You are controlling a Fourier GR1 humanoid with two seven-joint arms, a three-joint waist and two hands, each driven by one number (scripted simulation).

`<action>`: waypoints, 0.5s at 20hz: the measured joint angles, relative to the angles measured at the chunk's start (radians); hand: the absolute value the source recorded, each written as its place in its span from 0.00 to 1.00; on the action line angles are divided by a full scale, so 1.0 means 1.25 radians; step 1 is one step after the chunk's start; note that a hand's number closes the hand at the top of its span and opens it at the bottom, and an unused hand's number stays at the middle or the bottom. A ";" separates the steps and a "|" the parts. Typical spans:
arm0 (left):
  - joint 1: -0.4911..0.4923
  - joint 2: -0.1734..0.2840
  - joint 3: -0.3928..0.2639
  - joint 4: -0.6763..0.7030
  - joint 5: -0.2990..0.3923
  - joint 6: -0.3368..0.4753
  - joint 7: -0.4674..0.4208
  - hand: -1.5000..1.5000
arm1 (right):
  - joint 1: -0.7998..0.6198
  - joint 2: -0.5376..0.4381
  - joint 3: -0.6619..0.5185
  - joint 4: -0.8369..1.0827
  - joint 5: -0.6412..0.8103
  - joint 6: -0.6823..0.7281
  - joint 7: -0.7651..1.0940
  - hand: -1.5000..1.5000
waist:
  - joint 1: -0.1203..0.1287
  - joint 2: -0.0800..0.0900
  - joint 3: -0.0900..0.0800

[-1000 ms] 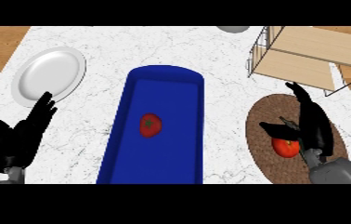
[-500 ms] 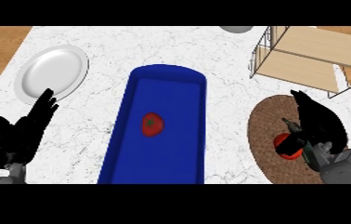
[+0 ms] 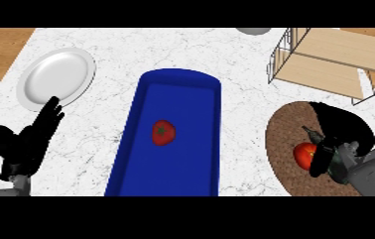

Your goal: Pick the eggplant from the placemat and place it in the tiered shelf

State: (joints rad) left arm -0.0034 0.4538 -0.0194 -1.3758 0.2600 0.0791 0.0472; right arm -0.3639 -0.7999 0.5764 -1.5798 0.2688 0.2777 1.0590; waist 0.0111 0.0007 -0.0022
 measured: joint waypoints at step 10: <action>0.013 -0.008 0.023 -0.002 -0.009 -0.020 0.002 0.50 | -0.013 0.024 -0.007 0.112 0.034 0.075 -0.047 0.00 | -0.003 0.000 0.002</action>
State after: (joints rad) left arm 0.0128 0.4438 0.0093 -1.3786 0.2481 0.0536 0.0492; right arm -0.3801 -0.7698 0.5683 -1.4402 0.3107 0.3720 1.0008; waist 0.0071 0.0005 -0.0003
